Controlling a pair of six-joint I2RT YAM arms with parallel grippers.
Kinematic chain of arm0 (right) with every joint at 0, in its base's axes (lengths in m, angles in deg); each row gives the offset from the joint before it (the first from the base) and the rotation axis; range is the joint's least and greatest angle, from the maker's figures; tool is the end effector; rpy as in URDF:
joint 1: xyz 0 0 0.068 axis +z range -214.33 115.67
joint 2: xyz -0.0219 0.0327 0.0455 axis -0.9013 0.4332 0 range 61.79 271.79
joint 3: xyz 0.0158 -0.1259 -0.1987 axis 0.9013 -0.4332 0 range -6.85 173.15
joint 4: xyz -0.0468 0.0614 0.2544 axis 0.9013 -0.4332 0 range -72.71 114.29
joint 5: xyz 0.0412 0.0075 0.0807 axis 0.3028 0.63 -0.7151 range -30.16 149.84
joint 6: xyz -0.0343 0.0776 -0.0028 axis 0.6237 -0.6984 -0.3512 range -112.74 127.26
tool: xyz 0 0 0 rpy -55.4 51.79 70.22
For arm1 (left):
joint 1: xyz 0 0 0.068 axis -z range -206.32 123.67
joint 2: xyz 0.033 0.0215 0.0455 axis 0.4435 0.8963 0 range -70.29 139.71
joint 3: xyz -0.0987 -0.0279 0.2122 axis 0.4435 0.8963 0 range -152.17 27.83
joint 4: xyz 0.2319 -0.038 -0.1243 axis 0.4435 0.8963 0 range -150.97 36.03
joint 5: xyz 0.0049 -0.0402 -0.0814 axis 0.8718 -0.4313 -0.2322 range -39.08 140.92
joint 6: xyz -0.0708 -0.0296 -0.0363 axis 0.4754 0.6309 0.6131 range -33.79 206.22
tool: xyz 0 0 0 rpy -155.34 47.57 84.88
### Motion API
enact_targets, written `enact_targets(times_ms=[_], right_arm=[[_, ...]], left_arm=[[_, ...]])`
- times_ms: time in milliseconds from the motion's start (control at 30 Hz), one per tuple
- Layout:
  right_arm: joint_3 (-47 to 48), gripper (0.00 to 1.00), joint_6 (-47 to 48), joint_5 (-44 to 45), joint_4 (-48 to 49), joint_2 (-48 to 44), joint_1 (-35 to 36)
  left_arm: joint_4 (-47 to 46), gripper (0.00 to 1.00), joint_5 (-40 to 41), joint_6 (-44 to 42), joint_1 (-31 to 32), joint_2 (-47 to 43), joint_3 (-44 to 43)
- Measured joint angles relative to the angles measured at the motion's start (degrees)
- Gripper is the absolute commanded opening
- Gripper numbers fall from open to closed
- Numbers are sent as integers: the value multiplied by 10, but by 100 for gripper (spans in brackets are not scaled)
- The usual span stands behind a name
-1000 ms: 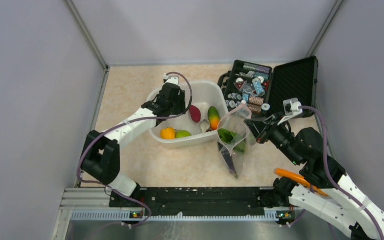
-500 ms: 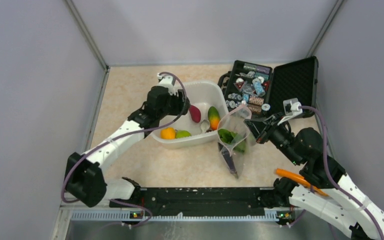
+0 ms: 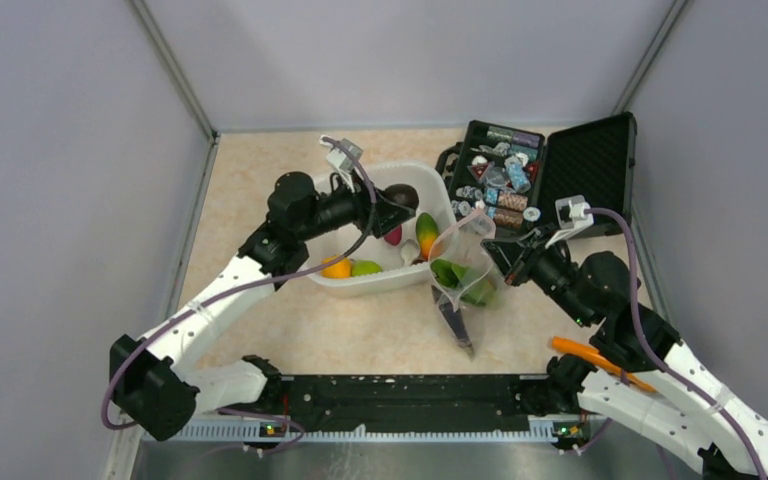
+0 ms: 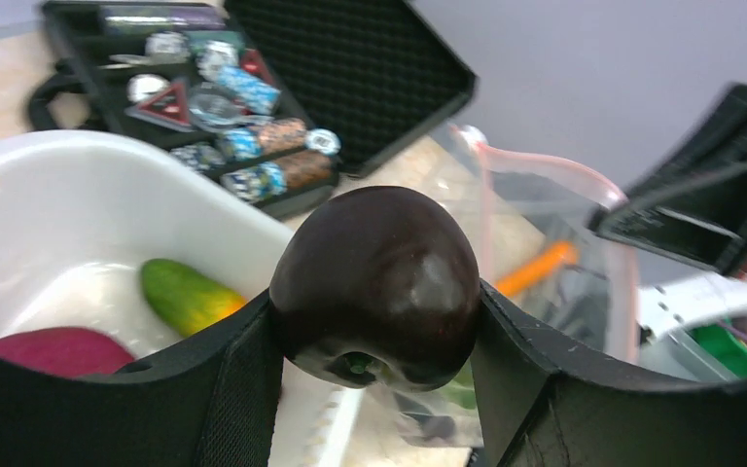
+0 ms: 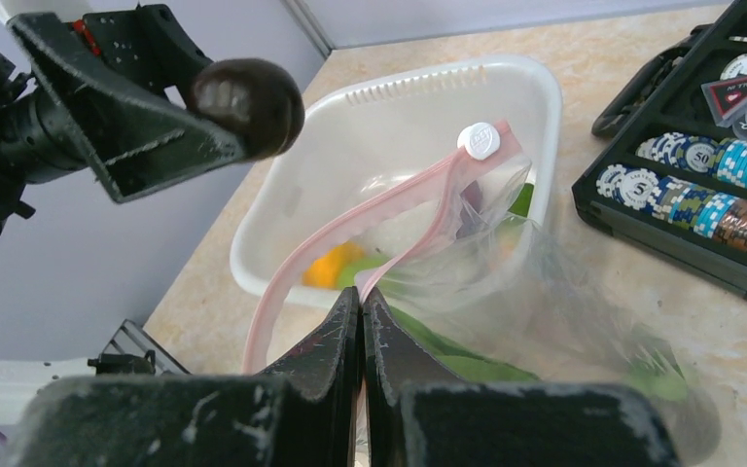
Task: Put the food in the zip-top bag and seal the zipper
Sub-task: Place the fake fruit in the zipper food storage bag.
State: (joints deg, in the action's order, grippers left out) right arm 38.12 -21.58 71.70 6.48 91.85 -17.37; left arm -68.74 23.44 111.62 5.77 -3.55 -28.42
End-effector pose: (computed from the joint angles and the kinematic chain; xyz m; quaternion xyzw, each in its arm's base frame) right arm 0.1460 0.1339 0.3413 -0.0432 0.7231 0.3618 0.5867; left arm 0.2591 -0.2031 0.3275 0.2047 0.6922 -0.4732 0.5050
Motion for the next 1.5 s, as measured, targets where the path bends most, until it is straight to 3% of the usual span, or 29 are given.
enact_targets(times_ms=[400, 667, 1267, 1433, 1500], right_arm=[[0, 0, -10, 1, 3, 7, 0], [0, 0, -14, 1, 4, 8, 0], [-3, 0, -14, 8, 6, -1, -3], [-3, 0, -14, 4, 2, -1, -3], [-3, 0, -14, 4, 1, -1, -3]], left_arm=[[-3, 48, -109, -49, 116, 15, -56], [31, 47, -118, -101, 155, 48, -93], [212, 54, 62, -229, 233, 169, -204], [220, 65, 101, -234, 242, 198, -217], [222, 75, 108, -234, 244, 200, -217]])
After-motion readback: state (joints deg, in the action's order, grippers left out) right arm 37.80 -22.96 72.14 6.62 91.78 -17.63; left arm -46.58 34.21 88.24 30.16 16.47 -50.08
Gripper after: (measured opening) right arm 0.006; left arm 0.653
